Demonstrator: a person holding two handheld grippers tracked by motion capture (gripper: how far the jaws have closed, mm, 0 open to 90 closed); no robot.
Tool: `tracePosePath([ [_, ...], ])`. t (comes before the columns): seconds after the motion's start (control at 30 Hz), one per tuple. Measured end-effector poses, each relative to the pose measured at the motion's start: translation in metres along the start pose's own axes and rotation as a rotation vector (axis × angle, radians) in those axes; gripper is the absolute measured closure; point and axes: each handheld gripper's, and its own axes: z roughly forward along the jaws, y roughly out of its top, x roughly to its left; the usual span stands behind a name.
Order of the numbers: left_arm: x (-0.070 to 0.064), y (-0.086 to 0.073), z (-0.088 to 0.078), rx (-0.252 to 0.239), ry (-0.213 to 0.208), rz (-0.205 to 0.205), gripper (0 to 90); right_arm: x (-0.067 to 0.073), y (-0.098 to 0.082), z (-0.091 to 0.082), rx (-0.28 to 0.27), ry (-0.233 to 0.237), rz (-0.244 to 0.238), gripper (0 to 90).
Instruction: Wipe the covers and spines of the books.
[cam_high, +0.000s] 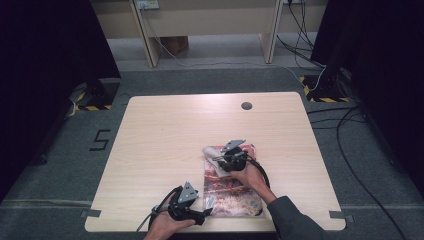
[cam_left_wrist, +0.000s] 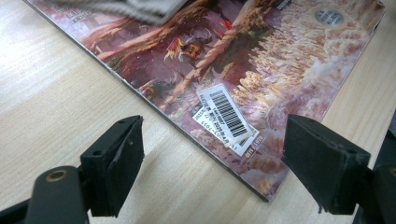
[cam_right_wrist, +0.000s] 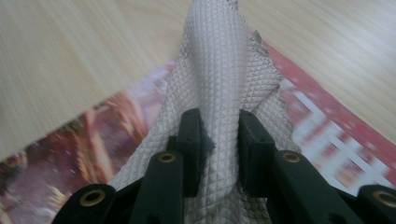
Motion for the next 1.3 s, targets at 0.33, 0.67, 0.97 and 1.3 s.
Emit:
tracePosePath([
  [0.33, 0.001, -0.003, -0.003, 0.002, 0.007, -0.004, 20.1, -0.030, -0.026, -0.024, 0.004, -0.065, 0.081, 73.7],
  [0.67, -0.003, -0.007, -0.005, 0.012, 0.003, 0.004, 19.7, -0.009, -0.022, -0.021, 0.004, -0.050, 0.031, 74.2],
  [0.97, -0.004, -0.008, -0.008, 0.010, 0.002, 0.000, 19.7, 0.028, -0.010, -0.009, 0.000, 0.032, -0.047, 74.2],
  [1.3, -0.003, -0.010, -0.010, 0.011, 0.007, -0.005, 19.7, 0.024, -0.011, -0.009, 0.000, 0.052, -0.032, 73.2],
])
